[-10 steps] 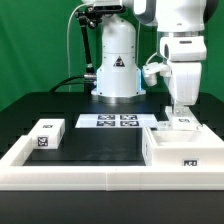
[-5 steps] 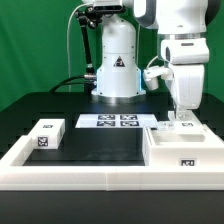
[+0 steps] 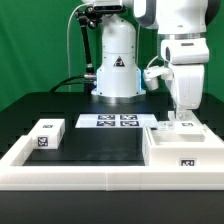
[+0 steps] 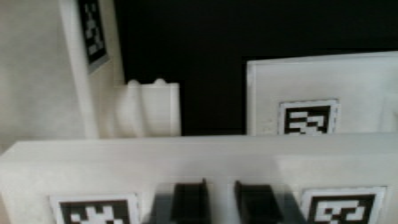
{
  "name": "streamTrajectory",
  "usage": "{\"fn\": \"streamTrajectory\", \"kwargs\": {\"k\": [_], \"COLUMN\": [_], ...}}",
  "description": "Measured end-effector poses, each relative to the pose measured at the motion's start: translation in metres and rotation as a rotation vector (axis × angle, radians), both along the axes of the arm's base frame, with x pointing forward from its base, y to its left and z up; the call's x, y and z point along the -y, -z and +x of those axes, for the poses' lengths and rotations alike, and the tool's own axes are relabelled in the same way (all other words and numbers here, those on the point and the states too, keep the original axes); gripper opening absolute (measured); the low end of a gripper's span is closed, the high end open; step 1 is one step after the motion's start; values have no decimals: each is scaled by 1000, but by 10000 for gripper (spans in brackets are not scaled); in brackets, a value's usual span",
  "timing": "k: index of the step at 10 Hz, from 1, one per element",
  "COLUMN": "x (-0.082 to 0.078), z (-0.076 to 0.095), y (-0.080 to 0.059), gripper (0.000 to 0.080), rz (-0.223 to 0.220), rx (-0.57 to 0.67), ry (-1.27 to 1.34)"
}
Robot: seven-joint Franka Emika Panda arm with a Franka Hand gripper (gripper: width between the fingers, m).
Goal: Assemble cabinet
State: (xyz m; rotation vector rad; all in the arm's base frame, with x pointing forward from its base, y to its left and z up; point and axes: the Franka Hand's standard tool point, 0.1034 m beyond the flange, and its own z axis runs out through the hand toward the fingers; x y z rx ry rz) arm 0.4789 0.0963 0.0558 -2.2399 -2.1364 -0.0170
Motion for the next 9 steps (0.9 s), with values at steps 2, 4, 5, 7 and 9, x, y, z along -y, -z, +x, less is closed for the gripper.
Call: {"fn": "streamTrajectory", "kwargs": {"k": [2,4,5,7,9], "x": [0,-3,-2,-3,-3], "z": [16,38,43,42,42], "y": [0,0,0,0,0], "gripper": [71,71,71,71,71], "rz": [3,16,22,21,21], "rx": [-2,19,35,34,34], "ry": [5,9,3,4,4]}}
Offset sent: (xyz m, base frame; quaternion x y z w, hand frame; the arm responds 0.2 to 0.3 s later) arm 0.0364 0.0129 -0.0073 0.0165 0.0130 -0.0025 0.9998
